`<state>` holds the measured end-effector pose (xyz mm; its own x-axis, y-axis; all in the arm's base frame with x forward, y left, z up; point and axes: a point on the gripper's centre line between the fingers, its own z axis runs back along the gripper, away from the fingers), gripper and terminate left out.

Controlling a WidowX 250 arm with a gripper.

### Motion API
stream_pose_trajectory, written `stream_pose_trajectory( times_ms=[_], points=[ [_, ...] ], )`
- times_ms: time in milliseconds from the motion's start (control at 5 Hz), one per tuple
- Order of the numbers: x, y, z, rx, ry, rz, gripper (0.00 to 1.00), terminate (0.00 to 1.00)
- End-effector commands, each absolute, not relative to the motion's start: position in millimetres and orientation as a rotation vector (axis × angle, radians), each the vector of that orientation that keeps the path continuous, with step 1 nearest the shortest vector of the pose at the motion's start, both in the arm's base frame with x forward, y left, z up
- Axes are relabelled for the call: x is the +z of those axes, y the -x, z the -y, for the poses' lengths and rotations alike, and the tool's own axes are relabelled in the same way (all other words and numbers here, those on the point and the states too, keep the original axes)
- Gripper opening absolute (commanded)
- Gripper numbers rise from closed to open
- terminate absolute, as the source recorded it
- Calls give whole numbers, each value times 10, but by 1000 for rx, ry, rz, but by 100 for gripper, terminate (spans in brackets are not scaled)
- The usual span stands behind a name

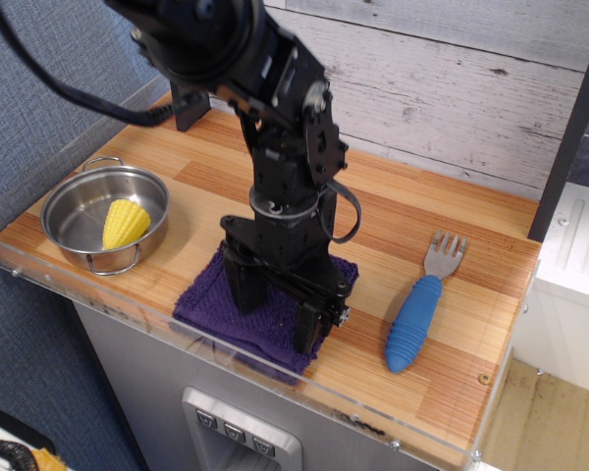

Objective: Move the purple cloth straight up

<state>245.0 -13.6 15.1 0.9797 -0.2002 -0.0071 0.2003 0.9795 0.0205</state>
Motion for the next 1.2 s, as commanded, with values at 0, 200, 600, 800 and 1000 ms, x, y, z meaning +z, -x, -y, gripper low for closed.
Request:
stream_pose_trajectory(
  times_ms=[0,200,600,800,1000],
  points=[
    [-266,-2519,90,-218,1,-63,100,0],
    [-354,-2626,125,-271,19,-65,100,0],
    [-324,-2868,215,-360,19,-41,100,0],
    [-290,-2945,208,-346,9,-26,100,0],
    [-203,-3092,135,-300,8,1,100,0]
  ],
)
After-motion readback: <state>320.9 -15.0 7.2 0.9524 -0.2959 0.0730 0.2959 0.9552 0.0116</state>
